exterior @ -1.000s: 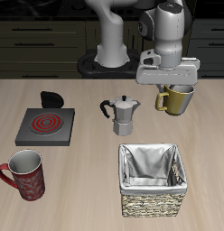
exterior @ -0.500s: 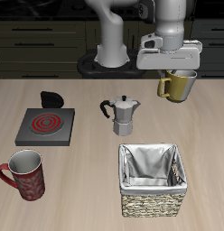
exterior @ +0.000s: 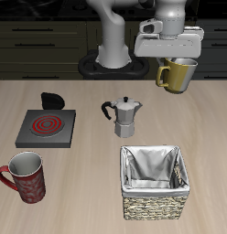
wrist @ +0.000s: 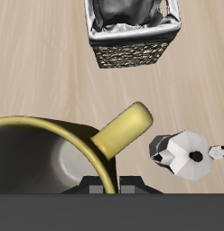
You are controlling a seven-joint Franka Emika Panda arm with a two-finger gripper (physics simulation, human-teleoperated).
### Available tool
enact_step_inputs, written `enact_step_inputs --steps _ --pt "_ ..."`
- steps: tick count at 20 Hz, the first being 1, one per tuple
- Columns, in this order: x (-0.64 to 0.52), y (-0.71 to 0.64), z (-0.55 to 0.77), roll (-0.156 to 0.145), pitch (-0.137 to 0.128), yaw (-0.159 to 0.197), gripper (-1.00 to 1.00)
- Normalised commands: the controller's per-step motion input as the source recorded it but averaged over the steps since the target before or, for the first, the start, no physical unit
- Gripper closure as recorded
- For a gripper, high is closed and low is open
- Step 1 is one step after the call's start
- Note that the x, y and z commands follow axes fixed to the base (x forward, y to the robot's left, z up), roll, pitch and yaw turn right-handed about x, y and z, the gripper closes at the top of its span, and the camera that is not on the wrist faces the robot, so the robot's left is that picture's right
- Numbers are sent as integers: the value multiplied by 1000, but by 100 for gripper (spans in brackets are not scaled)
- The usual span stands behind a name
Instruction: Place the white and yellow mug in the basket
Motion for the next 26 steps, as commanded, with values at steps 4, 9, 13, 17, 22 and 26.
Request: enact_step_inputs --steps 4,9,13,17,22,26 --pt "196 -128 271 -33 -11 13 100" --pt "289 -200 281 -28 -9 21 100" --pt "338 -153 149 -26 7 4 100" --pt "348 -130 47 -19 33 -15 100" --pt "304 -132 95 -27 18 -13 100" --pt "313 -160 160 -32 13 -14 100"
